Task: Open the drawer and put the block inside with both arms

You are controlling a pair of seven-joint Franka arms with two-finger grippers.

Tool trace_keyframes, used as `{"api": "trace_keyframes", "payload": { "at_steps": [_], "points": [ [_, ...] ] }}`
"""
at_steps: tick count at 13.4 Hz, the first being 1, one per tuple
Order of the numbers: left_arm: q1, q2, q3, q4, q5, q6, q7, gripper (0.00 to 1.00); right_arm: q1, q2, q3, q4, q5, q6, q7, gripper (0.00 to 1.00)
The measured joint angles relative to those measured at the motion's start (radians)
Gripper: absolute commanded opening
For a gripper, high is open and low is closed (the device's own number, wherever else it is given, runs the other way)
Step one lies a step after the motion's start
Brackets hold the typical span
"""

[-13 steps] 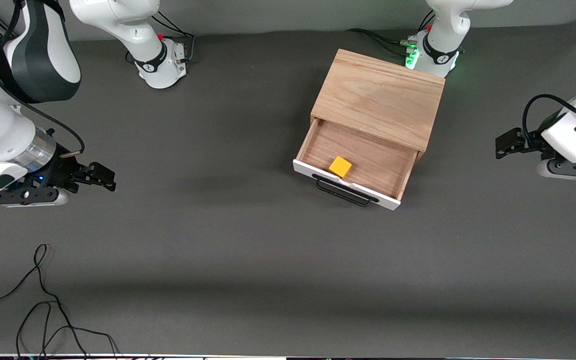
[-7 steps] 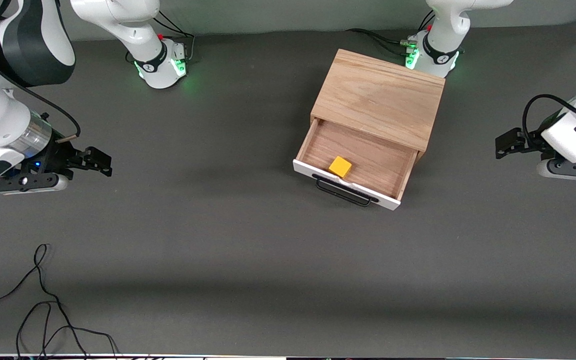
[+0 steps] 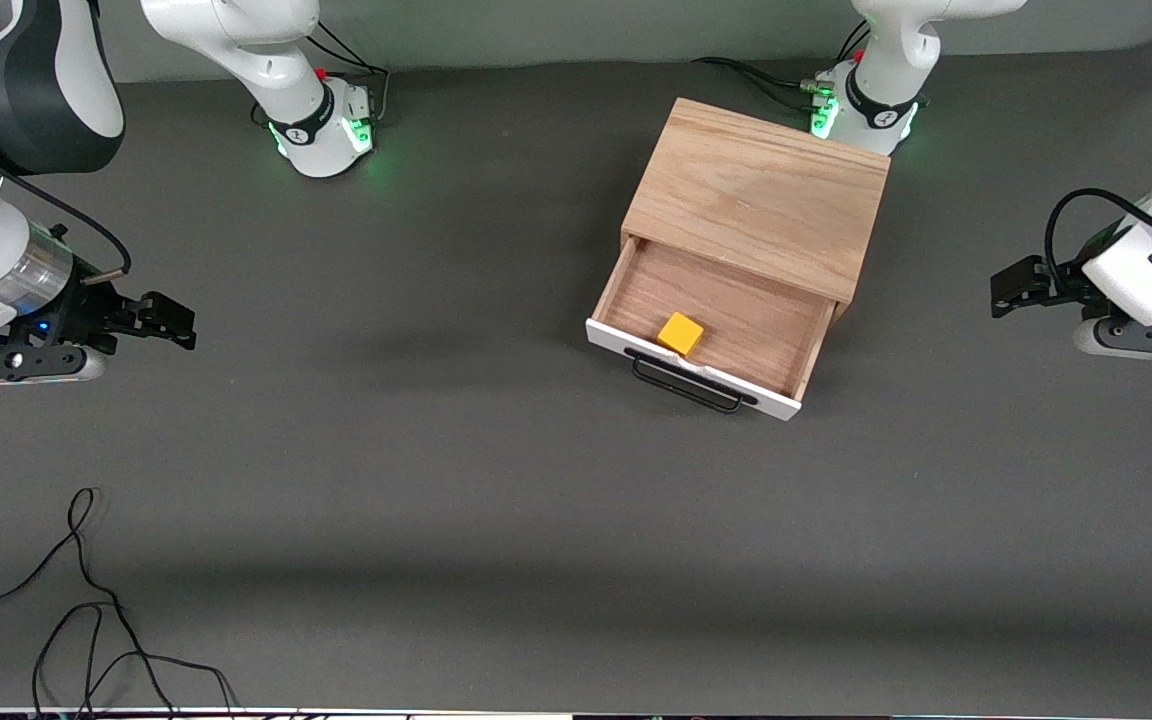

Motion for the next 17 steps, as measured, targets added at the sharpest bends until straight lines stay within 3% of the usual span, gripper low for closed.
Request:
{"api": "trace_keyframes", "payload": {
  "at_steps": [17],
  "points": [
    [0.000,0.000,0.000,0.000,0.000,0.000,0.000,1.00,0.006,0.003,-0.003,0.013,0.024,-0.048,0.071,1.00]
  ]
}}
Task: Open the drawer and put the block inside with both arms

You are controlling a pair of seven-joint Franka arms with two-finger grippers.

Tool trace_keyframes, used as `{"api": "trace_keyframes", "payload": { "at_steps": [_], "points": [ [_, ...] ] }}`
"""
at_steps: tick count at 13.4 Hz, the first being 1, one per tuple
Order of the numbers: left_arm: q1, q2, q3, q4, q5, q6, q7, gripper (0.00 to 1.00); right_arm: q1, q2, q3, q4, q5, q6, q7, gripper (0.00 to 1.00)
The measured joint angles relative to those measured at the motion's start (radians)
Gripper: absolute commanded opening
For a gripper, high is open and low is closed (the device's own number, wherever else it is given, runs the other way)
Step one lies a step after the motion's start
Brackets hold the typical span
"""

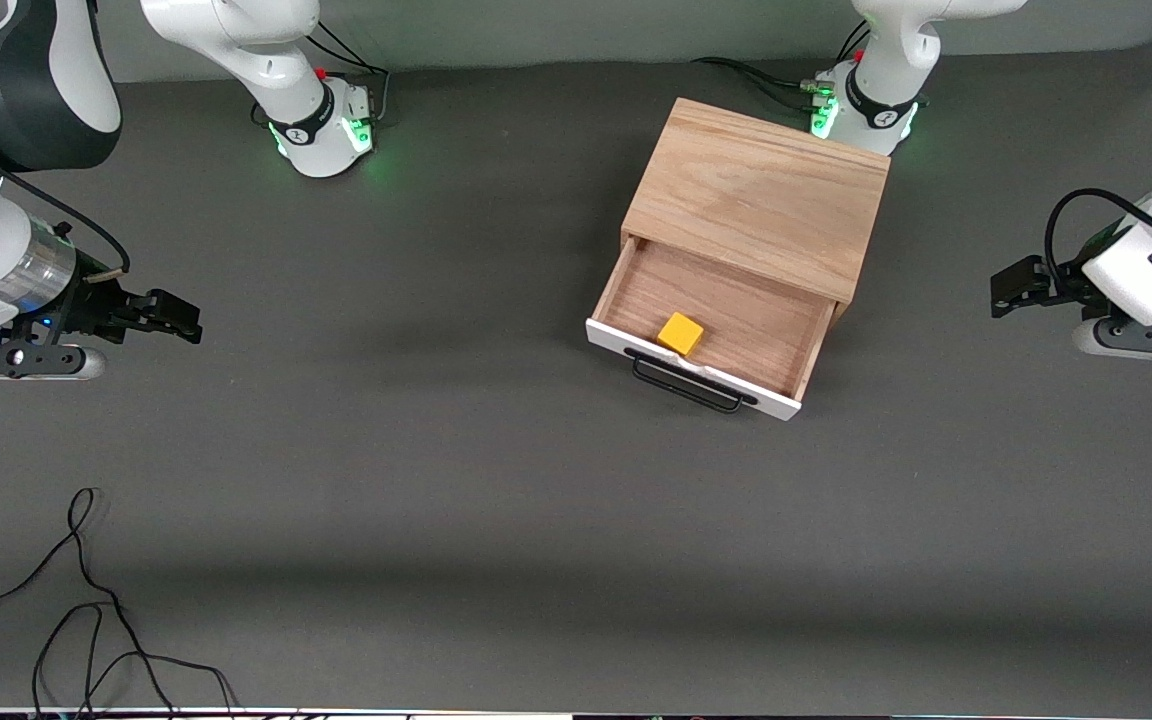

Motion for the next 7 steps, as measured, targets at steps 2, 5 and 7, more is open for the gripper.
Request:
{"api": "trace_keyframes", "payload": {
  "at_steps": [2,5,7],
  "points": [
    [0.000,0.000,0.000,0.000,0.000,0.000,0.000,1.00,0.000,0.002,0.000,0.003,0.001,-0.001,0.000,1.00],
    [0.000,0.000,0.000,0.000,0.000,0.000,0.000,1.00,-0.001,0.005,-0.001,0.004,0.007,-0.001,0.000,1.00],
    [0.000,0.000,0.000,0.000,0.000,0.000,0.000,1.00,-0.001,0.006,-0.005,0.004,0.010,-0.001,-0.003,1.00]
  ]
}}
